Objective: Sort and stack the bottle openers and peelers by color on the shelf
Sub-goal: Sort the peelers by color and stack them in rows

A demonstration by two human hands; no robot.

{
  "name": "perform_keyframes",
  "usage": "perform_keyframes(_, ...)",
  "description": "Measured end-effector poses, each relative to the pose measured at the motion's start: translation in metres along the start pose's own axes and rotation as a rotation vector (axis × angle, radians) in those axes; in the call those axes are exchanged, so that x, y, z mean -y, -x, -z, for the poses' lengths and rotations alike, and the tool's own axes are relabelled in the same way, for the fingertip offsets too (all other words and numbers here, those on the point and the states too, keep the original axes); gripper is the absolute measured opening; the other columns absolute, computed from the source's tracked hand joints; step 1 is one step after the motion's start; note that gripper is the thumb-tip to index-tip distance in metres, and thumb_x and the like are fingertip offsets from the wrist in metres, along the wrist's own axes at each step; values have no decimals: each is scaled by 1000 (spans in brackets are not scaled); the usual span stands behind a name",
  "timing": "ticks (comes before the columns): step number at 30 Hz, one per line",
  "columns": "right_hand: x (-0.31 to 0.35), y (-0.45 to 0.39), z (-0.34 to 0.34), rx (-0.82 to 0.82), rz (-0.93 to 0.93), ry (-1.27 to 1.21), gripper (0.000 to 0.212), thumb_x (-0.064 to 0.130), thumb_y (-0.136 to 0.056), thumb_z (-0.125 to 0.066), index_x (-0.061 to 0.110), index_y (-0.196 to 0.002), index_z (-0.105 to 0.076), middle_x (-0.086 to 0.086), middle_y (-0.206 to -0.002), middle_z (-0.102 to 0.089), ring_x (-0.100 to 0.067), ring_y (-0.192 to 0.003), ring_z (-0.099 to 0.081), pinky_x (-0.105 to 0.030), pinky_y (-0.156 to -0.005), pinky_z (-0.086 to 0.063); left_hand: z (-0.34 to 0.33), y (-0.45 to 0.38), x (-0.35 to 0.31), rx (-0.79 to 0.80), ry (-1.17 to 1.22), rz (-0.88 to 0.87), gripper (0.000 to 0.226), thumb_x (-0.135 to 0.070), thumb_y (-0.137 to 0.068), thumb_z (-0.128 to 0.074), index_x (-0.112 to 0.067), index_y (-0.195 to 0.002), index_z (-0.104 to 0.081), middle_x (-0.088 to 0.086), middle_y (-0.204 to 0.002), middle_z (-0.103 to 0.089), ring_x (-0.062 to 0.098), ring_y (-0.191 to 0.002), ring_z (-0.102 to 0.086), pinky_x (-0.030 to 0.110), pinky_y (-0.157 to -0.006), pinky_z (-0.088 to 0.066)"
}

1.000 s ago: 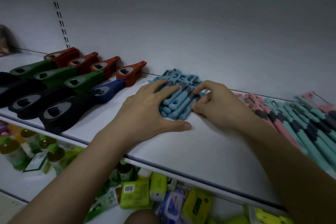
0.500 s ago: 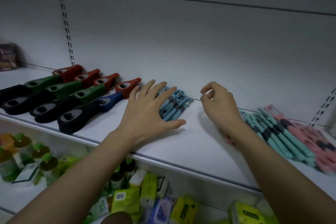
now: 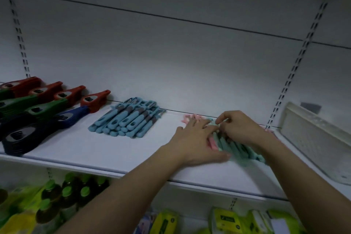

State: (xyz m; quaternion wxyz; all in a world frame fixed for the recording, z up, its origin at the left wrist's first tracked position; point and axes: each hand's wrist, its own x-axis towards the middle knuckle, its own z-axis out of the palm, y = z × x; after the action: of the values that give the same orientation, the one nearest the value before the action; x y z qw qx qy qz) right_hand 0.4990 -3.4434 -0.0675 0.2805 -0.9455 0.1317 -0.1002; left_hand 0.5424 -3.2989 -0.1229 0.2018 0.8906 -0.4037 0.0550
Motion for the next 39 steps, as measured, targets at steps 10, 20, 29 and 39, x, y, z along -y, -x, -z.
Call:
perform_keyframes(10, -21, 9, 4, -59, 5, 164, 25, 14, -97, -46, 20, -118, -58, -9, -118, -63, -23, -96, -58, -28, -72, -40, -15, 1, 2, -15, -62, 23, 79, -82, -81, -40, -31, -142, -45, -8, -144, -40, 16, -136, -27, 50, -110, -30)
perform_keyframes(20, -15, 16, -17, 21, 85, 251, 28, 12, -97, -46, 12, -114, -68, -10, -116, -69, -25, -101, -63, -29, -84, -48, -15, 1, 1, 23, -110, 107, 82, -87, -78, -34, -45, -149, -30, -7, -149, -35, 19, -141, -21, 56, -113, -21)
perform_keyframes(29, -50, 3, 31, -203, -121, 376, 27, 25, -98, -53, 5, -112, -64, -14, -109, -67, -30, -97, -61, -33, -80, -47, -14, 0, 2, 149, -167, 57, 85, -92, -75, -26, -55, -150, -13, -18, -162, -16, 20, -150, -6, 65, -114, -11)
perform_keyframes(39, -58, -3, 35, -300, -193, 211, 41, 34, -100, -52, -2, -84, -65, -8, -63, -58, -25, -59, -54, -38, -65, -52, -13, 3, -3, 12, -41, 94, 69, -75, -91, -22, -41, -151, -26, -2, -156, -37, 19, -147, -20, 58, -118, -4)
